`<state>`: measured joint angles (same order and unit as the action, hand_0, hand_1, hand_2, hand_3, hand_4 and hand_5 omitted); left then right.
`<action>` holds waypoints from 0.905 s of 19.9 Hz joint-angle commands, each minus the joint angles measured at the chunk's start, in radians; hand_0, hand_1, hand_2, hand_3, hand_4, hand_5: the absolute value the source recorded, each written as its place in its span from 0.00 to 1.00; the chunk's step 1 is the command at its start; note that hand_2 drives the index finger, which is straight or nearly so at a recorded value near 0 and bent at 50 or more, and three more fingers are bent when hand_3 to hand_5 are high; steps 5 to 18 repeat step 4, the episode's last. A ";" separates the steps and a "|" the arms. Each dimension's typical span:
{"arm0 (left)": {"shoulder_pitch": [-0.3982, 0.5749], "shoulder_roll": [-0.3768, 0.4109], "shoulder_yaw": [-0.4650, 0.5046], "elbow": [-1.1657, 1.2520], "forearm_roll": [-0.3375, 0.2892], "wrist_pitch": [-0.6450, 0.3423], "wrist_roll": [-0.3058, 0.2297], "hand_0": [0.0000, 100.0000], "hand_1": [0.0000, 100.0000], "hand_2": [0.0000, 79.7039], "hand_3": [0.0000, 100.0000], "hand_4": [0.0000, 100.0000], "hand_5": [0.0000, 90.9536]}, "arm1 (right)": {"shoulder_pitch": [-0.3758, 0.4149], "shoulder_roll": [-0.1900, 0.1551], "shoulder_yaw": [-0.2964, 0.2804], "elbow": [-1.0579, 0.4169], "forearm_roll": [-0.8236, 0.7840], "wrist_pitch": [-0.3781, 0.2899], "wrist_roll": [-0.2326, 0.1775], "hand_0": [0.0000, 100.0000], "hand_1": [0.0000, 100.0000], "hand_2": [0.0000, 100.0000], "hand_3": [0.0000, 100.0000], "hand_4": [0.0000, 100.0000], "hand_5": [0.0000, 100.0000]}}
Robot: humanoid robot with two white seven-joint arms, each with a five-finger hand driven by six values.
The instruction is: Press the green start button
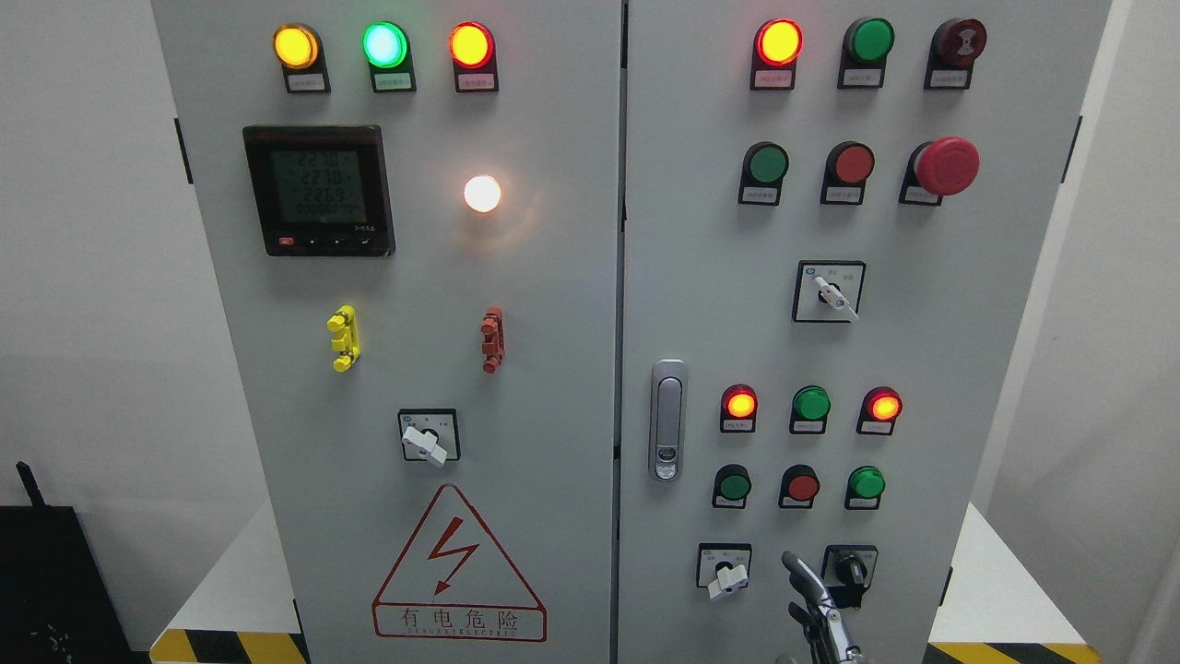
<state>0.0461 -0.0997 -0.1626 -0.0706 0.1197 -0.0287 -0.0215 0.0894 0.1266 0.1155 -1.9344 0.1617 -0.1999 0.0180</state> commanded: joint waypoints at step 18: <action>0.000 0.000 0.000 0.000 0.000 0.000 0.000 0.12 0.56 0.00 0.00 0.00 0.00 | -0.003 -0.002 0.013 -0.008 -0.013 0.007 0.000 0.24 0.14 0.00 0.00 0.00 0.00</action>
